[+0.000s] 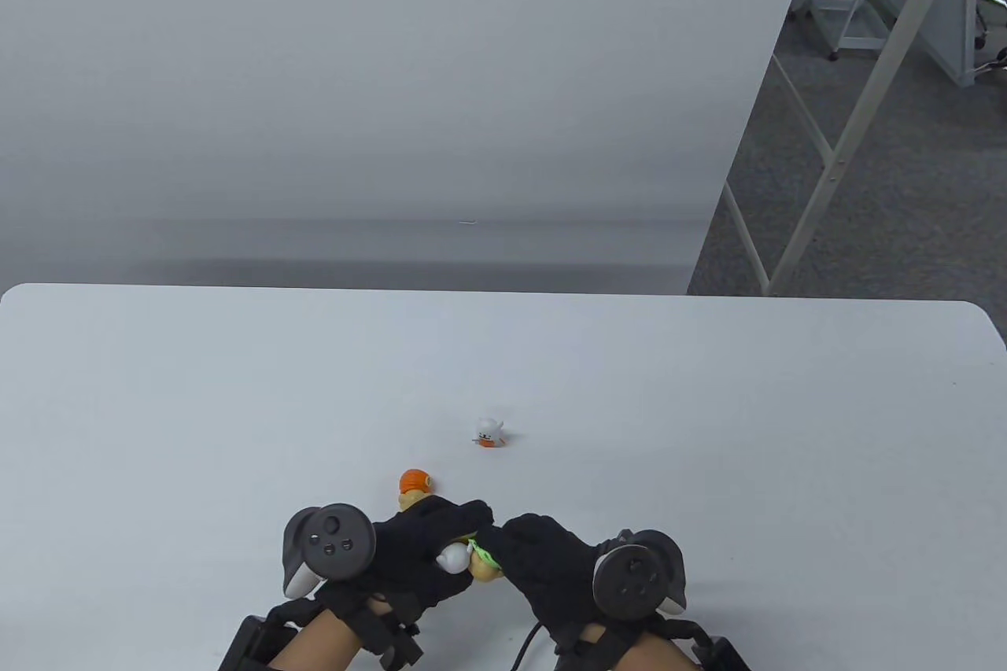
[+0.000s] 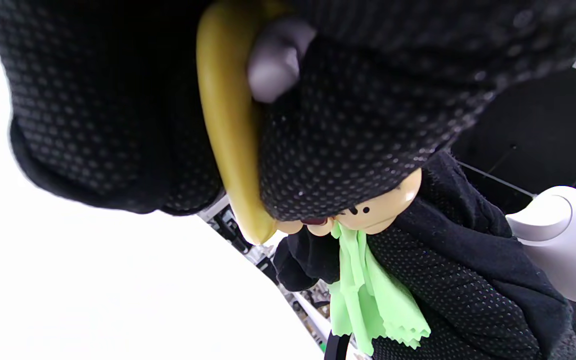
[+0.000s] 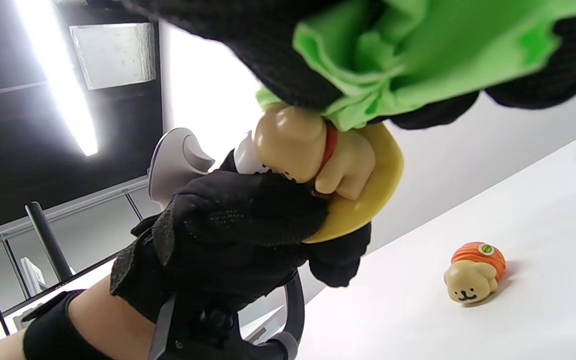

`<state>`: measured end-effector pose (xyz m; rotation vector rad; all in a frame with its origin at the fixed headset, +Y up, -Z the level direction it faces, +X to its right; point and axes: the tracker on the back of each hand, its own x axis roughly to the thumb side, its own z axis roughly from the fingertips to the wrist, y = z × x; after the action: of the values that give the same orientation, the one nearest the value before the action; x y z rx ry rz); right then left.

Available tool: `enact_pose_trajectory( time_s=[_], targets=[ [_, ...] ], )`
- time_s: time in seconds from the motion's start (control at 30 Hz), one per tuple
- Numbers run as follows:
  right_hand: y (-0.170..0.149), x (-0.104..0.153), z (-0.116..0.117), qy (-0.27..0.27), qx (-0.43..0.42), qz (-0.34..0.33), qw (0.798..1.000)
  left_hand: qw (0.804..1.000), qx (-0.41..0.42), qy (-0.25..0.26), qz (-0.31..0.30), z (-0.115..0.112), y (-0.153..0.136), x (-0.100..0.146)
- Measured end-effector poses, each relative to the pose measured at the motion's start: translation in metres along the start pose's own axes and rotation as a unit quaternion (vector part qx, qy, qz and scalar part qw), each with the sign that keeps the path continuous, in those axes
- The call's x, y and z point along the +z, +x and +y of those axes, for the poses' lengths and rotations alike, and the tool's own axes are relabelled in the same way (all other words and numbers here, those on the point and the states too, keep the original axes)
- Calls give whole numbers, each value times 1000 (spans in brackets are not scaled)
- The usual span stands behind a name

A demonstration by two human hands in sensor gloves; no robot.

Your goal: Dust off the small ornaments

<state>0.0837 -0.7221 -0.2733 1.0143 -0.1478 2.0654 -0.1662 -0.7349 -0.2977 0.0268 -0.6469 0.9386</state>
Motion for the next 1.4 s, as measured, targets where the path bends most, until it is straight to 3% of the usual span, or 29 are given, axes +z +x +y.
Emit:
enact_pose_trajectory(
  time_s=[0.2, 0.43, 0.6, 0.7, 0.8, 0.97, 1.03, 1.17, 1.23, 1.33, 1.4],
  targets=[
    [-7, 4, -1, 0, 1, 14, 1000, 999, 39, 24, 17, 9, -4, 1],
    [4, -2, 10, 14, 32, 7, 999, 995, -98, -14, -2, -6, 8, 0],
    [4, 1, 5, 13, 27, -1, 1000, 999, -24, 25, -3, 4, 0, 3],
    [-4, 3, 0, 14, 22, 16, 1000, 997, 36, 54, 27, 16, -7, 4],
    [-7, 5, -3, -21, 23, 30, 999, 996, 40, 70, 44, 23, -14, 8],
    [-4, 5, -7, -74, 22, 50, 996, 997, 19, 31, 64, 12, -19, 7],
    [4, 1, -4, -74, 43, 34, 996, 997, 40, 1, 70, 1, -19, 5],
    [26, -7, 11, -51, 110, -15, 992, 997, 5, -29, 69, -13, -11, -2],
    [36, -14, 23, -7, 166, -43, 985, 996, -15, -56, 71, -22, -7, -5],
    [40, -16, 30, 14, 227, -69, 971, 997, -38, -24, 67, -20, -8, -3],
    [36, -14, 26, 21, 245, -65, 967, 997, -10, -10, 79, -12, -10, -3]
  ],
)
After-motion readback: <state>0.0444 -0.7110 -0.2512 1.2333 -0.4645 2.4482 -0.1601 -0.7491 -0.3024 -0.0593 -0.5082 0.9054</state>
